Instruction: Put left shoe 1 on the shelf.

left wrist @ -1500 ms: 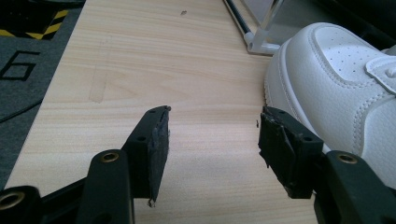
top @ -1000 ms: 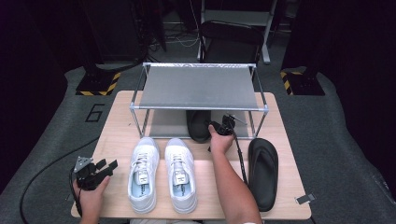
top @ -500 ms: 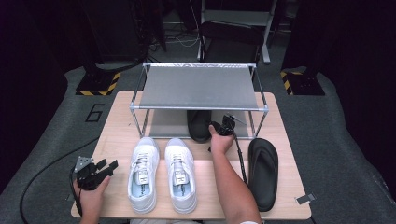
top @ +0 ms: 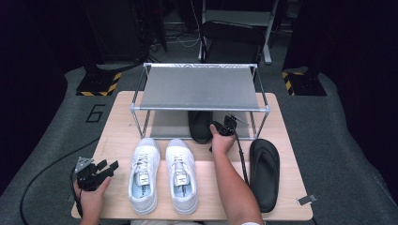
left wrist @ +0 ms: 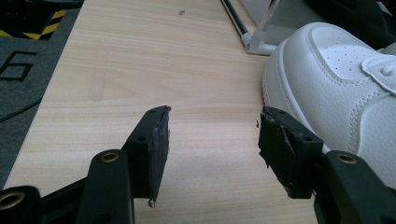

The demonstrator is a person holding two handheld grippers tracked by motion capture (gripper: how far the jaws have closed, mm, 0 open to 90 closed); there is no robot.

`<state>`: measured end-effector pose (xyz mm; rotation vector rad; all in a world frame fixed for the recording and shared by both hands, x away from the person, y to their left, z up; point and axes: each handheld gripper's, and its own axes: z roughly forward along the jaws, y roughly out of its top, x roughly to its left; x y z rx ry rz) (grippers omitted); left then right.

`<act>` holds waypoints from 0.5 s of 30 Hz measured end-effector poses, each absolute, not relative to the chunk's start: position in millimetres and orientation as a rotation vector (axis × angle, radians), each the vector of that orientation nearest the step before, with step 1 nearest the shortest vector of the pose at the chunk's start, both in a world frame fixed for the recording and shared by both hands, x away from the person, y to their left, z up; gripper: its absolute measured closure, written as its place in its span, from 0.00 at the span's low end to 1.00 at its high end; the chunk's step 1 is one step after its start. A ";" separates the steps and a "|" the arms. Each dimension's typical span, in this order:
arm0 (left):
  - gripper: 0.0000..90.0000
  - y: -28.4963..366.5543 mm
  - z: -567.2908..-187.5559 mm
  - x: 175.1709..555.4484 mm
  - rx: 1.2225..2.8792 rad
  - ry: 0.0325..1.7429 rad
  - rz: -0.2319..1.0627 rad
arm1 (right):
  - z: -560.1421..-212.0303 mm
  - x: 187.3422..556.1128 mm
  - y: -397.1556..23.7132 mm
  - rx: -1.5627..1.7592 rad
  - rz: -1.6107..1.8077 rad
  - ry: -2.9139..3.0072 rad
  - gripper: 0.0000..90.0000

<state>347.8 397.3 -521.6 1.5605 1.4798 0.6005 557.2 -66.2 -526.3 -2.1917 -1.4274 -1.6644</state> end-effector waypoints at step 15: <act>0.48 396.3 -520.4 346.1 1.540 1.477 0.619 | -514.5 521.2 -76.5 -2.179 -1.762 -1.582 0.58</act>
